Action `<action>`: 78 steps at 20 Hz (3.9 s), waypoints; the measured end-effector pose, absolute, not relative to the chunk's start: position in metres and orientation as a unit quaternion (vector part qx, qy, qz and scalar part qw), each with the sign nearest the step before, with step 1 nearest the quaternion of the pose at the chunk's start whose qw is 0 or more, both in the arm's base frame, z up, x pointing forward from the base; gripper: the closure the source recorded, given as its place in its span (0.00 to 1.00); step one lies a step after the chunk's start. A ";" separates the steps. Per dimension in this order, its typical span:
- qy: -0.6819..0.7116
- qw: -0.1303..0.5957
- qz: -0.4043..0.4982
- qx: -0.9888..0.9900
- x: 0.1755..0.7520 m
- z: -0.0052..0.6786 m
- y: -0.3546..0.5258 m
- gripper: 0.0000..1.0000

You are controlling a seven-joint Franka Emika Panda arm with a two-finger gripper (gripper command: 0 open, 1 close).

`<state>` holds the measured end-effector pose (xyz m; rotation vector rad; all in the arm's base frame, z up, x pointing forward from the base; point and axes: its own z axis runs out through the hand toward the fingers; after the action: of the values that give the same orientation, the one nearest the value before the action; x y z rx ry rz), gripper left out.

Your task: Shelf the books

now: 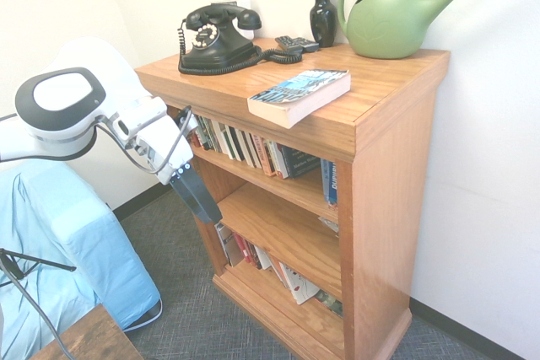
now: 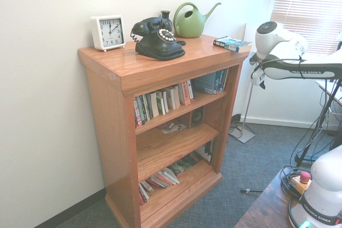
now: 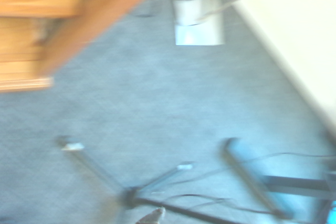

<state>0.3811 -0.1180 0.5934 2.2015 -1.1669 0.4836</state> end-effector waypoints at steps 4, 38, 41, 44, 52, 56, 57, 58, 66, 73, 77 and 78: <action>-0.423 0.342 0.200 0.815 0.386 0.627 -0.116 0.00; -0.311 0.514 0.277 0.750 0.522 0.636 -0.093 0.00; -0.312 0.516 0.270 0.751 0.529 0.629 -0.098 0.00; -0.315 0.516 0.266 0.750 0.535 0.625 -0.105 0.00; -0.314 0.515 0.267 0.752 0.560 0.618 -0.109 1.00; -0.317 0.513 0.272 0.750 0.563 0.625 -0.109 1.00; -0.317 0.512 0.273 0.750 0.563 0.628 -0.109 1.00; -0.319 0.512 0.274 0.749 0.563 0.630 -0.110 1.00; -0.322 0.513 0.272 0.747 0.562 0.631 -0.116 1.00; -0.321 0.515 0.268 0.748 0.566 0.624 -0.117 1.00; -0.325 0.515 0.269 0.746 0.564 0.629 -0.122 1.00; -0.326 0.514 0.270 0.746 0.563 0.630 -0.122 1.00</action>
<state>0.5634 -0.1223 0.6298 1.7927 -0.7843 0.6479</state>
